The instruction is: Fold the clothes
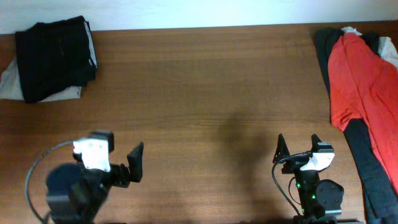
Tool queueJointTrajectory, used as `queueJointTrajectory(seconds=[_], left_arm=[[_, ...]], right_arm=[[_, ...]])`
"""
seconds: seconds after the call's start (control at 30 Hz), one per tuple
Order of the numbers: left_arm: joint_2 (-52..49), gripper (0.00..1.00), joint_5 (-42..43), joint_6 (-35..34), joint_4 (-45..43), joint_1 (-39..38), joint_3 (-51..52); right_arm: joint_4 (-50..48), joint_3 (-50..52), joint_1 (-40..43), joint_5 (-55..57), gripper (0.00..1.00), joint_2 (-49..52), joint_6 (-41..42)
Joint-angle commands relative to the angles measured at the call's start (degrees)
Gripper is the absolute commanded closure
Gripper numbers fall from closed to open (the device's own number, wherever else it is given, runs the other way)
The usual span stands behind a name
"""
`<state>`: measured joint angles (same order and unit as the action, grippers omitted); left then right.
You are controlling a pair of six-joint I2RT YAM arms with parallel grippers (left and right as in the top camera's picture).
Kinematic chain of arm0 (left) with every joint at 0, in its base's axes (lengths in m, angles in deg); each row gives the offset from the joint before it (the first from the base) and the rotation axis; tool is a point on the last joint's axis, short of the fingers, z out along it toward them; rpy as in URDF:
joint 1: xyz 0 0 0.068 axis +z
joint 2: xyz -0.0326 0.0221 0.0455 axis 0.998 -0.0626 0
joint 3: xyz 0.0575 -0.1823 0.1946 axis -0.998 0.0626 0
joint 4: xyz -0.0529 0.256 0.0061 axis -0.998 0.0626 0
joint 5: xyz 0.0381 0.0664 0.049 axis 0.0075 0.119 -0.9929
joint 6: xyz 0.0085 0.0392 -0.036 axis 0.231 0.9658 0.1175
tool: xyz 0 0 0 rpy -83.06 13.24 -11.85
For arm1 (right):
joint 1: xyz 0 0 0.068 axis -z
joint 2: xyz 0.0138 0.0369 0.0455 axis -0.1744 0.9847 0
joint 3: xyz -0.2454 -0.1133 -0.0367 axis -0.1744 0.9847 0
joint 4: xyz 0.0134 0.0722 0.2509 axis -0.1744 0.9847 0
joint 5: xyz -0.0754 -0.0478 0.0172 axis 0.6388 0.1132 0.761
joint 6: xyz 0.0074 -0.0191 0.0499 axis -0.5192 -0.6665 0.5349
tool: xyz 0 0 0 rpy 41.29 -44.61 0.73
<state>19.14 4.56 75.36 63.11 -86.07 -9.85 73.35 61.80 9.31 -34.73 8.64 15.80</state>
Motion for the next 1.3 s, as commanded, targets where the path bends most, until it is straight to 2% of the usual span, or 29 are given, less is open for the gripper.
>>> queueJointTrajectory(seconds=[0.0, 0.07, 0.23, 0.33, 0.47, 0.73, 0.87, 0.97, 1.1, 1.27], left_arm=[[10.51, 0.01, -3.32, 0.35, -11.23, -0.02, 13.27], [15.13, 0.01, -4.48, 0.35, -20.26, -0.02, 21.31], [22.16, 0.01, -7.17, 0.33, -35.01, -0.02, 35.54], [25.22, 0.01, -11.43, 0.26, -39.69, -0.02, 40.37], [28.11, 0.01, -17.35, -2.71, -40.70, -0.02, 44.41], [28.09, 0.01, -17.16, -2.23, -39.56, -0.09, 44.48], [28.09, 0.01, -17.35, 1.81, -46.29, -0.07, 44.48], [28.09, 0.01, -17.33, 3.19, -45.46, -0.07, 44.50], [27.96, 0.01, -17.05, 3.19, -39.32, -0.07, 44.44], [27.91, 0.01, -17.14, 3.19, -39.30, -0.07, 44.44]], right_arm=[[0.33, 0.26, 0.04, -0.55, 0.02, -0.44, -0.04], [0.35, 0.26, 0.04, -0.55, 0.01, -0.44, -0.04], [0.35, 0.26, 0.04, -0.55, 0.01, -0.44, -0.04], [0.35, 0.26, 0.04, -0.55, 0.01, -0.44, -0.04], [0.35, 0.26, 0.04, -0.55, 0.01, -0.44, -0.04], [0.35, 0.26, 0.04, -0.55, 0.01, -0.44, -0.04], [0.35, 0.26, 0.04, -0.55, 0.01, -0.44, -0.04], [0.35, 0.26, 0.04, -0.55, 0.01, -0.44, -0.04], [0.35, 0.26, 0.04, -0.55, 0.01, -0.44, -0.04], [0.35, 0.26, 0.04, -0.55, 0.01, -0.44, -0.04]])
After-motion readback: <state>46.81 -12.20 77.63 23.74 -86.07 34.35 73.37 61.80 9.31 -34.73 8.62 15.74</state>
